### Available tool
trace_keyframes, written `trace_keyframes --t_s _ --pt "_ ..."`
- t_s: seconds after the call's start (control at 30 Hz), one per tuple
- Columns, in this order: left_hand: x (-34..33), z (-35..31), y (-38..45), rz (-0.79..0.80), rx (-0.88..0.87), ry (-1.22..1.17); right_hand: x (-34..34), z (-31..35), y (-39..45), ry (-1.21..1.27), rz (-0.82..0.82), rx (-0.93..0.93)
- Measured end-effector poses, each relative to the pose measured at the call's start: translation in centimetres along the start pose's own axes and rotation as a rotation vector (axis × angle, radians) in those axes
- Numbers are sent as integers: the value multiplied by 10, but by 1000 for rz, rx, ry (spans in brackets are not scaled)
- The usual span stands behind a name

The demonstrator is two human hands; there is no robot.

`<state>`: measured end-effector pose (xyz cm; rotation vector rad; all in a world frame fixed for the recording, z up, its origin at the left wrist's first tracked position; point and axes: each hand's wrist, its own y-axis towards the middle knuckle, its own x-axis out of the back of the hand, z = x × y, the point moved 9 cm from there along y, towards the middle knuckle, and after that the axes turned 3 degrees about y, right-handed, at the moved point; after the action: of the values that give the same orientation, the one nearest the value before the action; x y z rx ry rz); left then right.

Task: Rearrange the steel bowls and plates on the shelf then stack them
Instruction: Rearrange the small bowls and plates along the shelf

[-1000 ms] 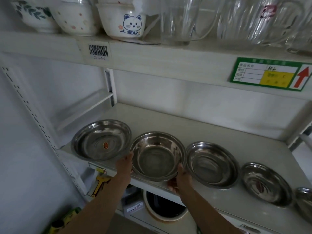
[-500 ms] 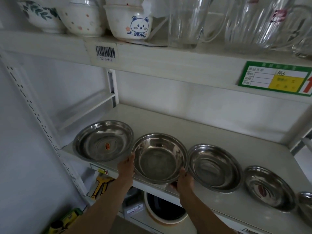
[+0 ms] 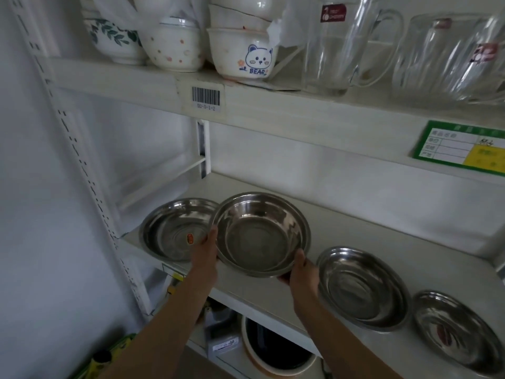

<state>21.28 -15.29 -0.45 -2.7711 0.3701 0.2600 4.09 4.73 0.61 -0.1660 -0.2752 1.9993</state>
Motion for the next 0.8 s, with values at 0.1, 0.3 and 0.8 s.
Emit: trace_keyframes --t_s 0.1,0.3,0.8 --pt "14 -20 7 -30 -31 -20 -25 14 6 -19 64 30" --pt "53 -56 17 -120 -126 -27 -84 28 12 -40 172 48" --pt "152 -75 69 -355 -151 156 -198 24 34 -204 305 47"
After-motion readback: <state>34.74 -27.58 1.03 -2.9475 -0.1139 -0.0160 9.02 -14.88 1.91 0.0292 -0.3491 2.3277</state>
